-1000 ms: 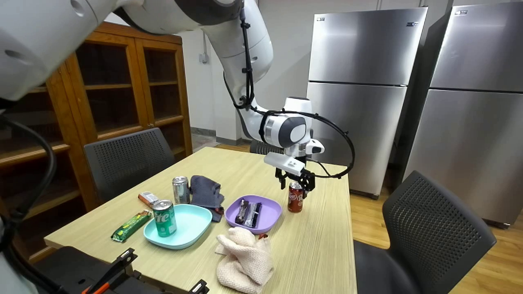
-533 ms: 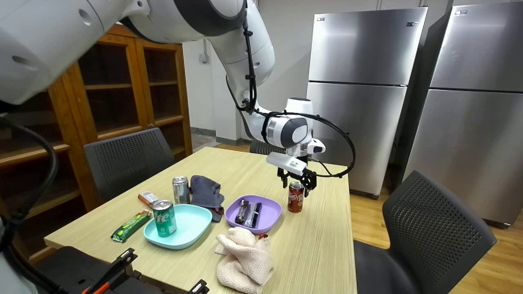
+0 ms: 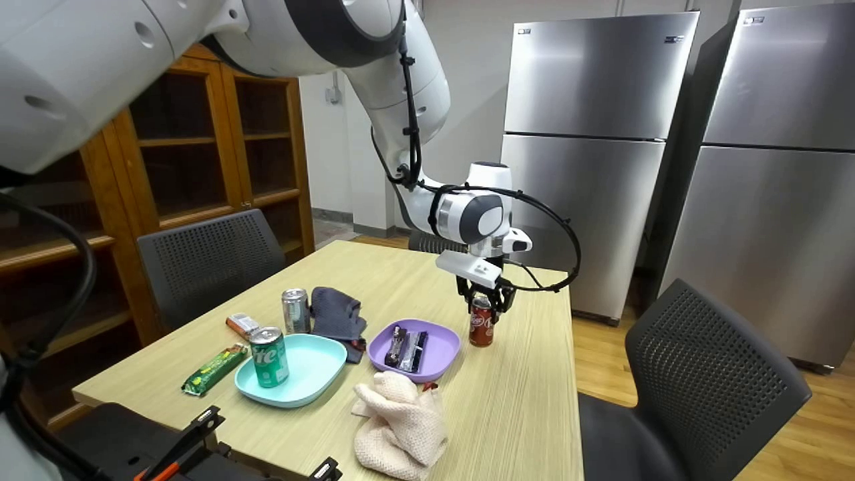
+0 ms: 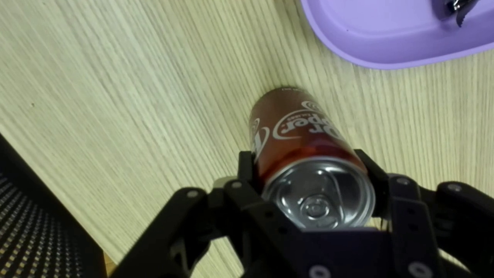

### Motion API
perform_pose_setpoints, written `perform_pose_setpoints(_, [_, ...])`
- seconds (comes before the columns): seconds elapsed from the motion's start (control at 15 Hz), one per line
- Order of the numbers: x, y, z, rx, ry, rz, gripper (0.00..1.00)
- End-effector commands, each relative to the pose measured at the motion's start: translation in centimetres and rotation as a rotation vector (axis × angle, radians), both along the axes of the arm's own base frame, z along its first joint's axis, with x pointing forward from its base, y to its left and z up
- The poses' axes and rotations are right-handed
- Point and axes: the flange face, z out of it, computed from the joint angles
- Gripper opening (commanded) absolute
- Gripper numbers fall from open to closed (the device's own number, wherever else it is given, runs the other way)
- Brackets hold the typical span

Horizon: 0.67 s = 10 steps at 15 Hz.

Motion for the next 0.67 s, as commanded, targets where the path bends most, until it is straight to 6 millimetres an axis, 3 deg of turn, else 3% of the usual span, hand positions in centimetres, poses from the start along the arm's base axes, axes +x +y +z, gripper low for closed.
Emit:
perform_pose_setpoints(0.0, [0.4,0.2,0.2,0.019,0.002,0.007,0.38])
perform_pose_setpoints(0.6, [-1.5,0.3,4.4,-0.050,-0.038,0.067,0.38])
